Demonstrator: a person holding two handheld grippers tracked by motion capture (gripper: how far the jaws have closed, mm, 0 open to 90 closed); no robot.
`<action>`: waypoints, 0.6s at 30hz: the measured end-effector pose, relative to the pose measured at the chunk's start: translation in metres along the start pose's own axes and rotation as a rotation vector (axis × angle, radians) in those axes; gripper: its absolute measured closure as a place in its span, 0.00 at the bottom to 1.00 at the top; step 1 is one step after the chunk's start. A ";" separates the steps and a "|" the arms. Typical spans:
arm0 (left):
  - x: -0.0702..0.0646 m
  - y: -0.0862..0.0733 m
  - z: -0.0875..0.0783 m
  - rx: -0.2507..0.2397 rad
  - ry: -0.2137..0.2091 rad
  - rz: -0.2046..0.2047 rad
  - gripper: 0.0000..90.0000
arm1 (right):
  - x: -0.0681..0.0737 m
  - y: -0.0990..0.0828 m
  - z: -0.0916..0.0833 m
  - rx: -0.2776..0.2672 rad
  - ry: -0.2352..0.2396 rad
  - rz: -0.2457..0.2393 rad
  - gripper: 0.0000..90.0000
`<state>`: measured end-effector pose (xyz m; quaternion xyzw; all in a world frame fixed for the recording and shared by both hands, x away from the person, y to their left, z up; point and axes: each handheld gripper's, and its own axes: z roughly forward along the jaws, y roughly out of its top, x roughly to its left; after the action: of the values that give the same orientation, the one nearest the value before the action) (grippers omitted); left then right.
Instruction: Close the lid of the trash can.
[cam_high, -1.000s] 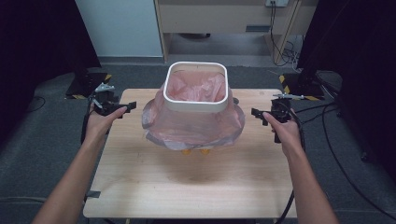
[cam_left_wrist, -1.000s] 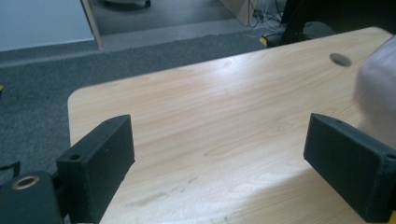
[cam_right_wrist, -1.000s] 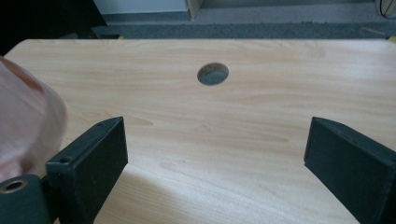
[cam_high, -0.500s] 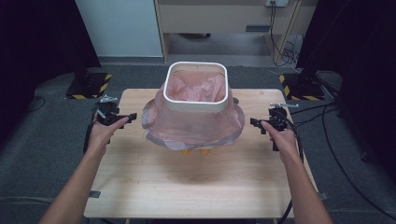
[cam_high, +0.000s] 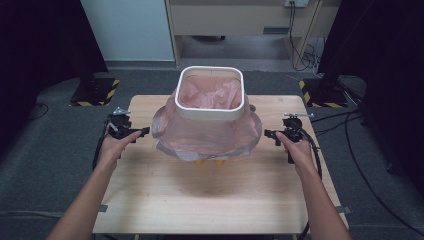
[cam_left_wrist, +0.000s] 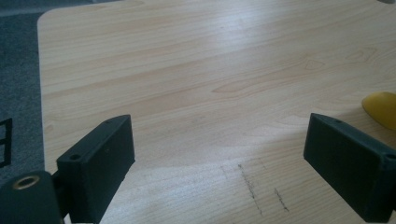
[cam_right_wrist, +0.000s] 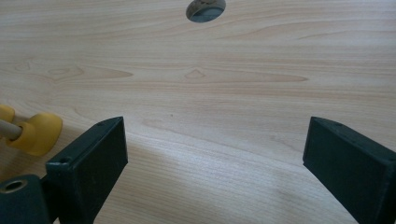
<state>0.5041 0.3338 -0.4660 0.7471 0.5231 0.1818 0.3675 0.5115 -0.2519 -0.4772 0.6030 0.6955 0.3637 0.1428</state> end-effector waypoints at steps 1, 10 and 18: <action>0.000 -0.001 0.001 0.004 -0.003 0.001 0.09 | 0.001 -0.001 0.001 0.002 0.003 0.000 0.07; -0.004 -0.008 0.011 0.037 -0.021 0.005 0.09 | 0.005 -0.005 0.013 0.037 0.004 -0.001 0.07; -0.004 -0.016 0.023 0.087 -0.030 -0.003 0.08 | 0.002 -0.010 0.021 0.064 0.000 0.011 0.08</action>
<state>0.5073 0.3243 -0.4930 0.7643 0.5260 0.1472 0.3429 0.5169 -0.2427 -0.4987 0.6112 0.7033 0.3420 0.1216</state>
